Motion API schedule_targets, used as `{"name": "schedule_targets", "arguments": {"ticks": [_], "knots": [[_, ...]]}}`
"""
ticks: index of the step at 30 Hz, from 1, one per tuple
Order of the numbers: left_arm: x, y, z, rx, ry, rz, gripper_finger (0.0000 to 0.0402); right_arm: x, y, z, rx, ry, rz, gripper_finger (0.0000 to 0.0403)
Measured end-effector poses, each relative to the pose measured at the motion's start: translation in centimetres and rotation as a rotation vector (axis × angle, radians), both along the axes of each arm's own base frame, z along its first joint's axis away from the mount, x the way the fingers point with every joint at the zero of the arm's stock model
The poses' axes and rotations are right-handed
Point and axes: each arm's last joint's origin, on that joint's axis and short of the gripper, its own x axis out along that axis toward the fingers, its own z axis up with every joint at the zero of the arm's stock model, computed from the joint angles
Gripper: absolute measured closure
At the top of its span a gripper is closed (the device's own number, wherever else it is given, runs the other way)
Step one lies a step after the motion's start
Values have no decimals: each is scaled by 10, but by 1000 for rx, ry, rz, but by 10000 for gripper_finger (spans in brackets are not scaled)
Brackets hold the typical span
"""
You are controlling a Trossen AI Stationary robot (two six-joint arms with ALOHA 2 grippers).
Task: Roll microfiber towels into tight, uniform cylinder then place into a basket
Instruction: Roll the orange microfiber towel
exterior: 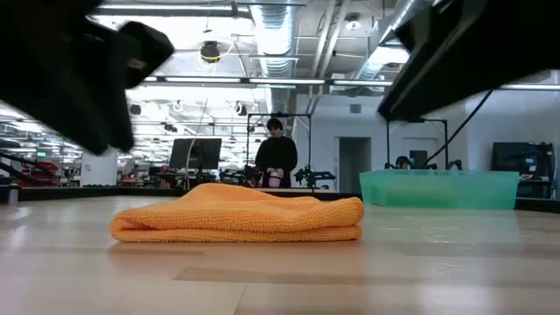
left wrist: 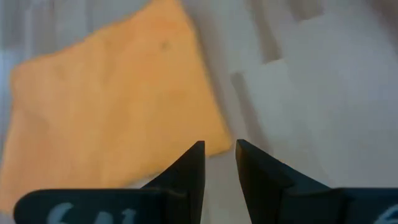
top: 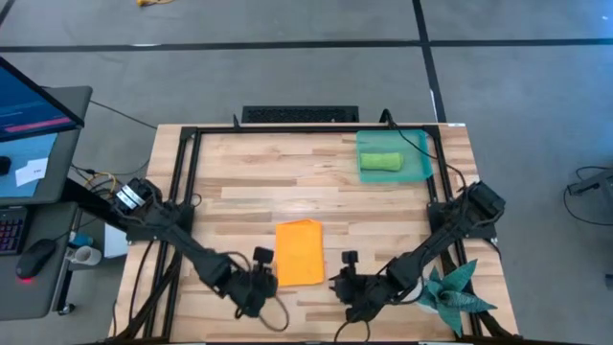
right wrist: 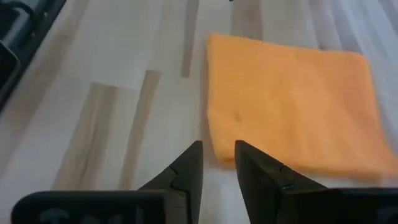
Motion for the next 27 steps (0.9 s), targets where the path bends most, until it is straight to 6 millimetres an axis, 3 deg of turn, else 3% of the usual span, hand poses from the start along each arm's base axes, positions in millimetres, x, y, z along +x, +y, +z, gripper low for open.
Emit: {"name": "schedule_targets", "arguments": {"ticks": [7, 16, 27], "knots": [[-2, -12, -10, 26, 2, -74, 317, 21, 3, -20, -39, -14, 60, 287], [6, -7, -30, 40, 61, -58, 287, 33, -2, -23, 8, 17, 81, 283], [24, 4, -39, 7, 56, -59, 216, 31, -8, -29, -12, 34, 83, 204]]}}
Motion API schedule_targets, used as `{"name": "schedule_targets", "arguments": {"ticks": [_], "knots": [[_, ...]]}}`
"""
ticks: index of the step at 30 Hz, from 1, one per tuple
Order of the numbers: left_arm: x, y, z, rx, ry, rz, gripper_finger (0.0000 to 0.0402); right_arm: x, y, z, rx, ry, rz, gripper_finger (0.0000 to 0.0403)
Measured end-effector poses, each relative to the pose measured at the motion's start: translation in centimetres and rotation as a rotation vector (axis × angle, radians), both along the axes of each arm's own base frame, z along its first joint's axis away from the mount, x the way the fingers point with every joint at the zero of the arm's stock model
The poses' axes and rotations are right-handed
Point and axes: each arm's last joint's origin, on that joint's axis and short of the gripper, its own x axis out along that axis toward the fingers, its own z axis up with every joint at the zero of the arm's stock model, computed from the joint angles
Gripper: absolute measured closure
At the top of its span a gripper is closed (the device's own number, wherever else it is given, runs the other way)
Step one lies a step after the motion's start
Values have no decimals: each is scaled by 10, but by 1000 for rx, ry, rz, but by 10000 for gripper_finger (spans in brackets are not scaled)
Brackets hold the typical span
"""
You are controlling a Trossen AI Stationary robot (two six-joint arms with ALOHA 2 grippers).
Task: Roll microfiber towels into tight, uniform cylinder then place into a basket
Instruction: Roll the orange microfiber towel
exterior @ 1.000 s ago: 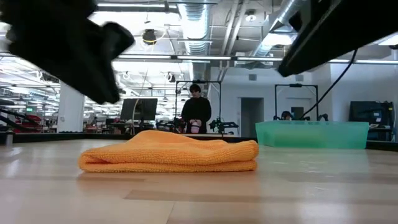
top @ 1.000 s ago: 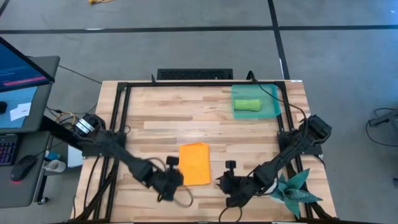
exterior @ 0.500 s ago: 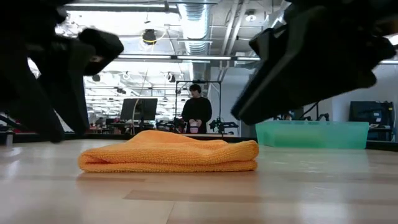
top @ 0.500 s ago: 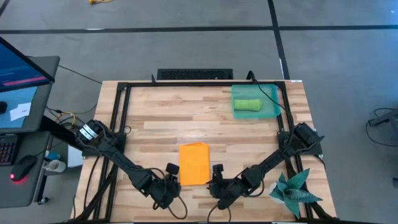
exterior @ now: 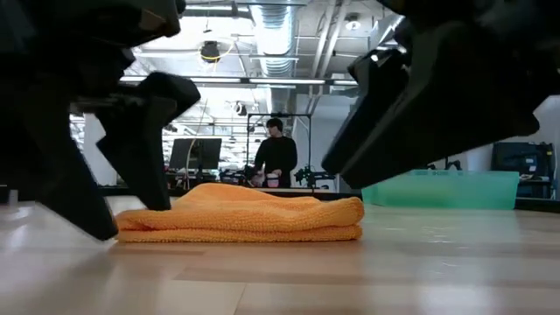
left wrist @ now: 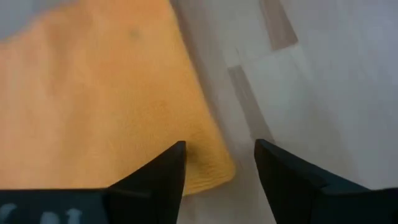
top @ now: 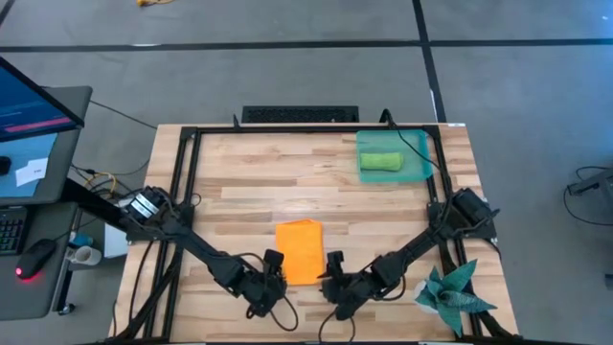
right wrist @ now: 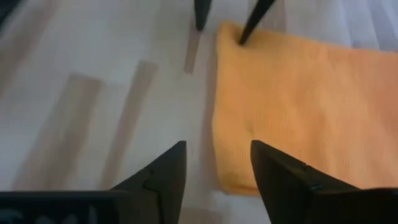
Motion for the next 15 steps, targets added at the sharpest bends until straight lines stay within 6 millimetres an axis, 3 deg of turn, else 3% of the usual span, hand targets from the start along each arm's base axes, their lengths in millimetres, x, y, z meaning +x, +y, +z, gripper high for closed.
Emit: {"name": "schedule_targets", "arguments": {"ticks": [9, 15], "knots": [[7, 9, -6, -58, 59, 11, 214, 3, -9, -4, -7, 35, -3, 187], [8, 13, -8, -49, 83, 9, 214, 14, -17, -24, 30, 90, 5, 188]]}}
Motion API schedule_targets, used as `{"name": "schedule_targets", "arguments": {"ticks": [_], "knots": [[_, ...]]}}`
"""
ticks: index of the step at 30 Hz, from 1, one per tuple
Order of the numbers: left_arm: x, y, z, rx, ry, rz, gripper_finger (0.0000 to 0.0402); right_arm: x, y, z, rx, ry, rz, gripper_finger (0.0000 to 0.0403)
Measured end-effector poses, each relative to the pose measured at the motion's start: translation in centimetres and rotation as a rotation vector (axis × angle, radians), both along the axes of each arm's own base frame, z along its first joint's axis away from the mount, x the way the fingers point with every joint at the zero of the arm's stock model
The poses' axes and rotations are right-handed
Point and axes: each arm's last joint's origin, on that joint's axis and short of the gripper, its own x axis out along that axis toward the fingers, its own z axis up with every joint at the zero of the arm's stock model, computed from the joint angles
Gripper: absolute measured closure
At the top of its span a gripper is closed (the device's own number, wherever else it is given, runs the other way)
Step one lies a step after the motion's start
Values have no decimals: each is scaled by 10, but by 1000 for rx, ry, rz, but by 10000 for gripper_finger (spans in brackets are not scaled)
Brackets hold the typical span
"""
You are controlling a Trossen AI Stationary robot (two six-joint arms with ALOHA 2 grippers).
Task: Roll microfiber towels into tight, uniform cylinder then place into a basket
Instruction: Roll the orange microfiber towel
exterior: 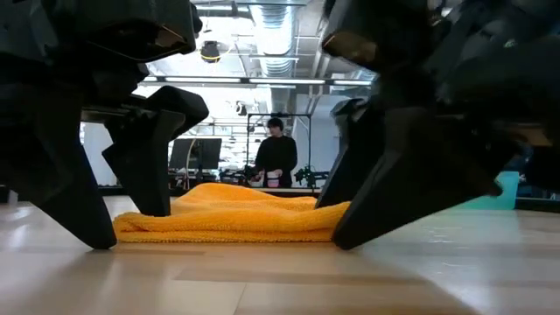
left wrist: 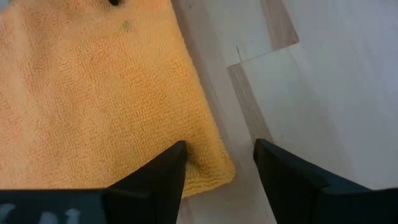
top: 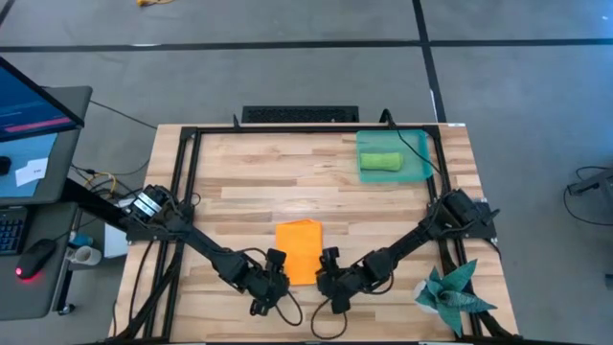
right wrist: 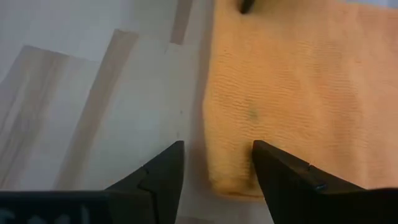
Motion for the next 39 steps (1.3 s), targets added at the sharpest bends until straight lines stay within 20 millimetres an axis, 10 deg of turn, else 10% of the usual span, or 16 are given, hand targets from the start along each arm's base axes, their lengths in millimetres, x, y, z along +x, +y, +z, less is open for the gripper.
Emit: {"name": "schedule_targets", "arguments": {"ticks": [12, 23, 39], "knots": [[3, 9, -2, 22, 28, 10, 214, 4, -16, -2, 31, 56, -85, 206], [6, 23, -3, 40, 59, 59, 222, 4, -21, -4, 18, 71, -123, 306], [5, 25, 2, -48, 64, 180, 393, 6, -18, 2, 99, 98, -91, 382]]}}
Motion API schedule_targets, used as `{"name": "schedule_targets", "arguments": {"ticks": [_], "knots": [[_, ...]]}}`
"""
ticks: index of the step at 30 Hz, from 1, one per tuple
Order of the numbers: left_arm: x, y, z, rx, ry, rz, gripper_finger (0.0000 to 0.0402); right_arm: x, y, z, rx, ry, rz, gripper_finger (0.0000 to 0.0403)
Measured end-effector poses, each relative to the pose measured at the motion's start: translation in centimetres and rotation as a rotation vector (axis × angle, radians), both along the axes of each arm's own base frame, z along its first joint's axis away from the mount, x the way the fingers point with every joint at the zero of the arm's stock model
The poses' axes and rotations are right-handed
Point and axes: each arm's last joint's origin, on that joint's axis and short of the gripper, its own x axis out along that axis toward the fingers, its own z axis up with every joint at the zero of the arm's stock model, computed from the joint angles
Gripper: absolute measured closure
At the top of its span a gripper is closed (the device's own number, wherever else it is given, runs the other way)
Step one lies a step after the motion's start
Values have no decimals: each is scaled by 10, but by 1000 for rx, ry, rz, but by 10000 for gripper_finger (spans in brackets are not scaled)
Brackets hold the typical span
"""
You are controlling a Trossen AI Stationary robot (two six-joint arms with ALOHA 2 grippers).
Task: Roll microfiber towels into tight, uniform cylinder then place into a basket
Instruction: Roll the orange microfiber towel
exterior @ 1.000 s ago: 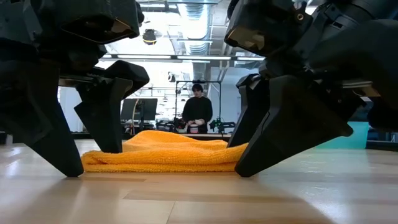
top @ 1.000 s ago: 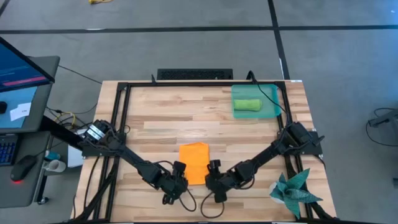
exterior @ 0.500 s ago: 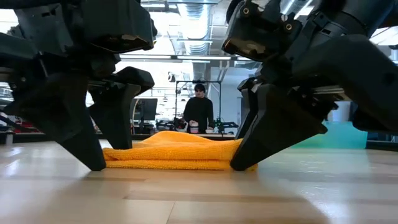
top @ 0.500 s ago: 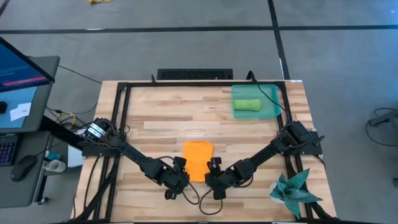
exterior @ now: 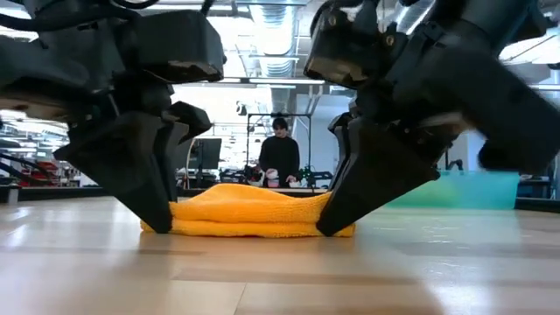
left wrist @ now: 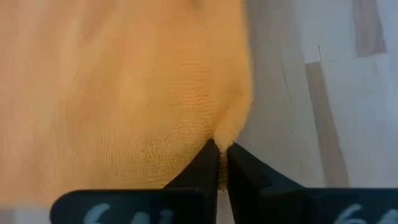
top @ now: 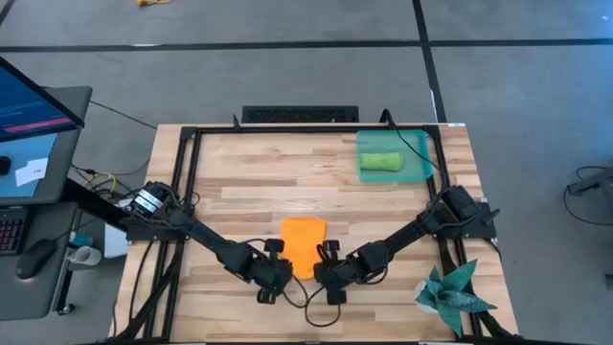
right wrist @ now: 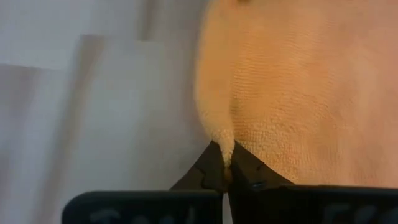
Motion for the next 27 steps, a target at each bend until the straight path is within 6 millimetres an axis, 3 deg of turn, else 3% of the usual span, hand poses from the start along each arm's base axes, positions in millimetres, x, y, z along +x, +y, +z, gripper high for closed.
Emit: {"name": "schedule_targets", "arguments": {"ticks": [3, 8, 13, 20, 27], "knots": [[-2, -1, 8, -122, 26, 34, 392, 3, 7, 5, 73, 15, 39, 382], [-4, -9, 25, -397, 81, 121, 398, 10, 11, 12, 340, 91, 33, 392], [-3, -15, 27, -581, 150, 165, 396, 16, 11, 19, 574, 142, 26, 383], [-2, -17, 27, -639, 179, 228, 394, 26, -7, 17, 670, 184, -124, 396], [-5, -19, 26, -585, 154, 232, 379, 36, -25, -6, 715, 248, -250, 387]]}}
